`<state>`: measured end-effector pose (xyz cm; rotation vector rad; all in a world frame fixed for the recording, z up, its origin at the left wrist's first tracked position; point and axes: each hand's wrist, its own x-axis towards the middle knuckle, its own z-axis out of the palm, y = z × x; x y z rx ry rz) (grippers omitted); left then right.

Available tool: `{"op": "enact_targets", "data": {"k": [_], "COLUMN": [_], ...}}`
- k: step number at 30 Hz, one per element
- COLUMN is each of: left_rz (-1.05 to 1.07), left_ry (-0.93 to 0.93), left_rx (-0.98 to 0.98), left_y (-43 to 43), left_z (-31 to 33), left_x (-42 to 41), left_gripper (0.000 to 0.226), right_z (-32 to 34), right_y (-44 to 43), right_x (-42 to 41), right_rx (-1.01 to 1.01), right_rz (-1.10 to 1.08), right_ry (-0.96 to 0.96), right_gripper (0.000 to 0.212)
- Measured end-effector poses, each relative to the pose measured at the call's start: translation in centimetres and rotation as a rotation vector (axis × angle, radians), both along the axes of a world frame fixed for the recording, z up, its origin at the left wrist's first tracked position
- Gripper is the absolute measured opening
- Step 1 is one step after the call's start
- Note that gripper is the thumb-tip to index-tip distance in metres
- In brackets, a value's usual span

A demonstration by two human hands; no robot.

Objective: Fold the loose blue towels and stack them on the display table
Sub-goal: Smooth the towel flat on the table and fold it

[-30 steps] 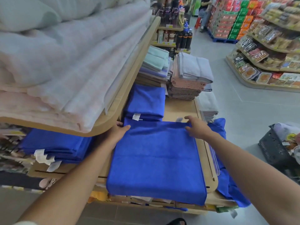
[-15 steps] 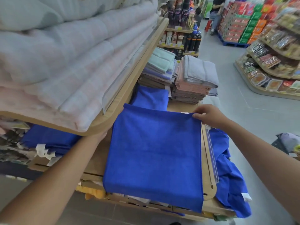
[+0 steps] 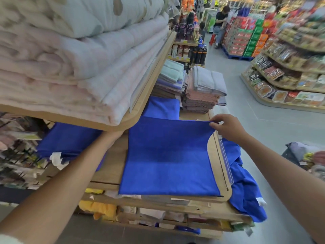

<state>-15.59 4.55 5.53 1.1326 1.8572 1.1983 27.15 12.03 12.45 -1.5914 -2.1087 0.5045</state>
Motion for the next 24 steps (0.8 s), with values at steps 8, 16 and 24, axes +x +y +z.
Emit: {"op": "enact_targets", "data": {"k": [8,16,24], "left_rz": [-0.226,-0.427,-0.420], "left_ry": [0.141,0.401,0.598], "left_rx": [0.232,0.048,0.082], "left_y": [-9.0,-17.2,-17.8], "left_z": [2.5,-4.5,-4.9], "left_x": [1.5,1.2,2.3], "left_gripper": [0.017,0.023,0.021], "right_z": [-1.3,-8.7,-7.8], "right_y": [-9.3,-18.1,-18.6], "right_x": [2.5,3.9,1.5], "right_rx": [0.109,-0.076,-0.054], "right_rz": [0.021,0.098,0.083], "right_ry": [0.044,-0.142,-0.212], "right_gripper": [0.018,0.036,0.009]}}
